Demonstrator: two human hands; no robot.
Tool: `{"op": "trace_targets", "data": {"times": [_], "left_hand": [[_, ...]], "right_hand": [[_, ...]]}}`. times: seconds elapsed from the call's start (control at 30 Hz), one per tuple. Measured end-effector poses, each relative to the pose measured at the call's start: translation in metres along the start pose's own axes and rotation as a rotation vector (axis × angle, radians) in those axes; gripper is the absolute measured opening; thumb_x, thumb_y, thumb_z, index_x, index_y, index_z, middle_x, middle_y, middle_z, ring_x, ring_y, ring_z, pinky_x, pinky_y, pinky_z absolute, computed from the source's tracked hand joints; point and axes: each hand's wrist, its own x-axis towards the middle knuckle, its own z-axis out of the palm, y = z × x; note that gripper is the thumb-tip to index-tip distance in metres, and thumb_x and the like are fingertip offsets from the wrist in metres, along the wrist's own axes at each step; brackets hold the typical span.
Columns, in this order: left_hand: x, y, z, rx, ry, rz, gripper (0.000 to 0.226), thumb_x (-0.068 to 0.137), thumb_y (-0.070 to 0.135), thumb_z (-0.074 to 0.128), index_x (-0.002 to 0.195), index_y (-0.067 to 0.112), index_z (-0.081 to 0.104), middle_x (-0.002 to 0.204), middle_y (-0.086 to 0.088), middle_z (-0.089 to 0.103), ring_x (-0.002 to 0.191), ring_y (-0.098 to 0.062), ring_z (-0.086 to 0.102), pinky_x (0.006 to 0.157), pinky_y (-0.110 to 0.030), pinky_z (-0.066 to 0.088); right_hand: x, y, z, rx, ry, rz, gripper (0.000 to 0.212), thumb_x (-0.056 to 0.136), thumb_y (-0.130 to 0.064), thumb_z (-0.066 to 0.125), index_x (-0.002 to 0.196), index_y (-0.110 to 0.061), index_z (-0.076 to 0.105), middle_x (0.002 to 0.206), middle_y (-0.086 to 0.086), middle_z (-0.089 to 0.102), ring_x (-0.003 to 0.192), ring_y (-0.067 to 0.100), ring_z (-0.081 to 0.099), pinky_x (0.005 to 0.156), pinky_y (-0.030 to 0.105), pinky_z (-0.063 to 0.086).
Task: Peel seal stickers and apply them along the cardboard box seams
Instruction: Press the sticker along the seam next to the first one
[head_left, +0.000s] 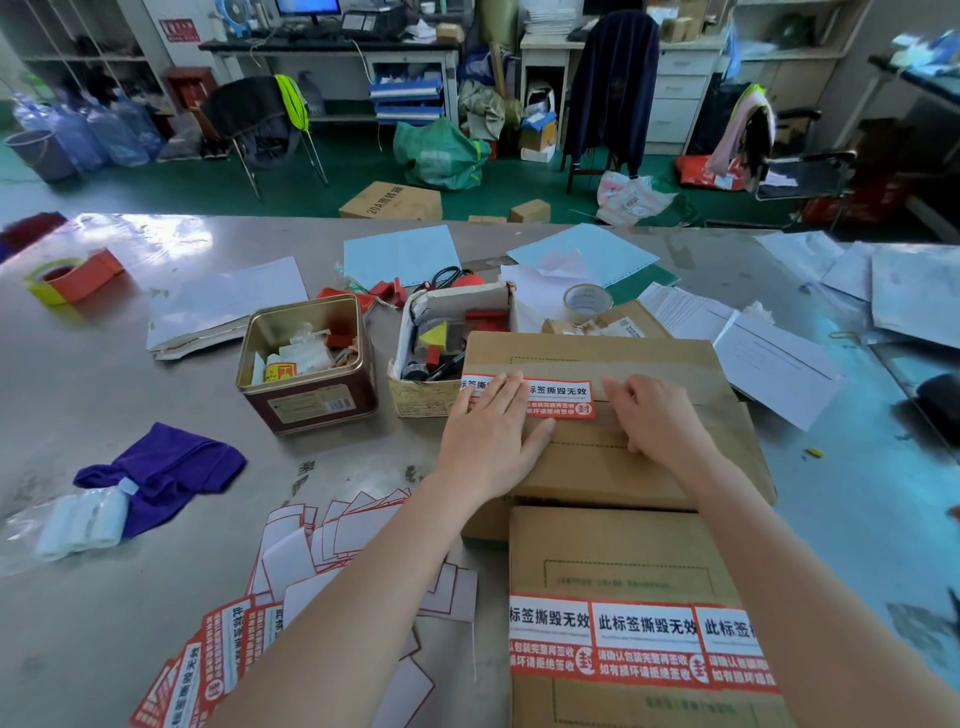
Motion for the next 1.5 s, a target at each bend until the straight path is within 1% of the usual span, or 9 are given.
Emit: {"op": "trace_targets", "data": {"times": [0.13, 0.23, 0.47, 0.63, 0.73, 0.83, 1.0, 1.33, 1.5], "left_hand": [[-0.002, 0.010, -0.001, 0.053, -0.032, 0.016, 0.086, 0.087, 0.071, 0.009, 0.150, 0.014, 0.006, 0.159, 0.001, -0.001, 0.146, -0.012, -0.007, 0.116, -0.038, -0.008], [0.001, 0.028, 0.001, 0.040, -0.058, 0.081, 0.087, 0.086, 0.072, 0.011, 0.151, 0.014, 0.005, 0.159, 0.001, -0.002, 0.146, -0.012, -0.006, 0.118, -0.038, -0.007], [0.019, 0.050, 0.005, -0.018, -0.093, 0.173, 0.082, 0.088, 0.068, 0.016, 0.150, 0.015, 0.008, 0.159, 0.002, 0.002, 0.146, -0.011, -0.002, 0.118, -0.040, -0.002], [0.011, 0.040, 0.004, -0.011, -0.088, 0.267, 0.076, 0.091, 0.065, 0.017, 0.150, 0.017, 0.010, 0.159, 0.005, 0.002, 0.145, -0.008, -0.003, 0.119, -0.038, -0.003], [-0.002, 0.031, 0.003, -0.016, -0.072, 0.307, 0.071, 0.093, 0.061, 0.016, 0.150, 0.019, 0.013, 0.159, 0.006, 0.006, 0.145, -0.007, -0.001, 0.119, -0.035, -0.003], [-0.014, 0.020, 0.001, -0.036, -0.054, 0.308, 0.065, 0.095, 0.057, 0.016, 0.150, 0.022, 0.014, 0.158, 0.008, 0.010, 0.145, -0.005, 0.001, 0.119, -0.033, -0.002], [-0.021, -0.001, -0.002, 0.002, 0.003, 0.108, 0.063, 0.097, 0.053, 0.017, 0.149, 0.020, 0.015, 0.158, 0.006, 0.011, 0.145, -0.006, 0.004, 0.117, -0.033, -0.001], [-0.037, 0.001, -0.002, 0.029, 0.017, 0.050, 0.064, 0.096, 0.054, 0.015, 0.149, 0.018, 0.016, 0.158, 0.004, 0.015, 0.145, -0.009, 0.007, 0.119, -0.037, 0.005], [-0.042, -0.003, -0.005, 0.070, -0.007, 0.042, 0.065, 0.095, 0.056, 0.014, 0.150, 0.020, 0.014, 0.158, 0.005, 0.012, 0.145, -0.009, 0.007, 0.119, -0.039, 0.002]], "right_hand": [[-0.009, 0.015, 0.003, 0.203, 0.170, 0.020, 0.043, 0.099, -0.032, 0.037, 0.077, -0.001, 0.058, 0.056, 0.011, 0.060, 0.041, 0.008, 0.051, 0.053, 0.016, 0.039], [-0.017, 0.017, 0.010, 0.210, 0.280, -0.030, 0.040, 0.099, -0.028, 0.038, 0.075, -0.003, 0.058, 0.052, 0.014, 0.059, 0.047, 0.013, 0.054, 0.054, 0.009, 0.038], [-0.017, 0.018, 0.008, 0.323, 0.321, -0.035, 0.036, 0.099, -0.025, 0.039, 0.076, -0.006, 0.059, 0.060, 0.007, 0.060, 0.054, 0.023, 0.061, 0.061, 0.028, 0.045], [-0.019, 0.017, 0.008, 0.311, 0.310, -0.016, 0.035, 0.099, -0.027, 0.038, 0.077, -0.009, 0.059, 0.061, 0.005, 0.060, 0.045, 0.008, 0.053, 0.053, 0.012, 0.039], [-0.019, 0.017, 0.009, 0.213, 0.275, -0.053, 0.032, 0.098, -0.022, 0.039, 0.082, -0.005, 0.061, 0.068, 0.010, 0.063, 0.061, 0.019, 0.059, 0.060, 0.021, 0.038], [-0.018, 0.019, 0.017, 0.020, 0.269, -0.199, 0.022, 0.094, -0.011, 0.045, 0.100, -0.006, 0.066, 0.098, 0.009, 0.064, 0.091, 0.026, 0.059, 0.074, 0.028, 0.041], [-0.032, 0.011, 0.036, -0.382, 0.138, -0.303, 0.042, 0.092, -0.009, 0.039, 0.128, -0.022, 0.055, 0.135, -0.008, 0.050, 0.118, 0.022, 0.043, 0.083, 0.036, 0.045], [-0.064, -0.001, 0.045, -0.426, 0.238, -0.241, 0.057, 0.078, -0.016, 0.023, 0.112, -0.015, 0.068, 0.115, -0.004, 0.069, 0.105, 0.020, 0.062, 0.077, 0.037, 0.045], [-0.071, -0.009, 0.046, -0.449, 0.147, -0.172, 0.048, 0.092, -0.010, 0.035, 0.138, -0.019, 0.043, 0.145, -0.008, 0.043, 0.134, 0.014, 0.032, 0.099, 0.036, 0.027]]}}
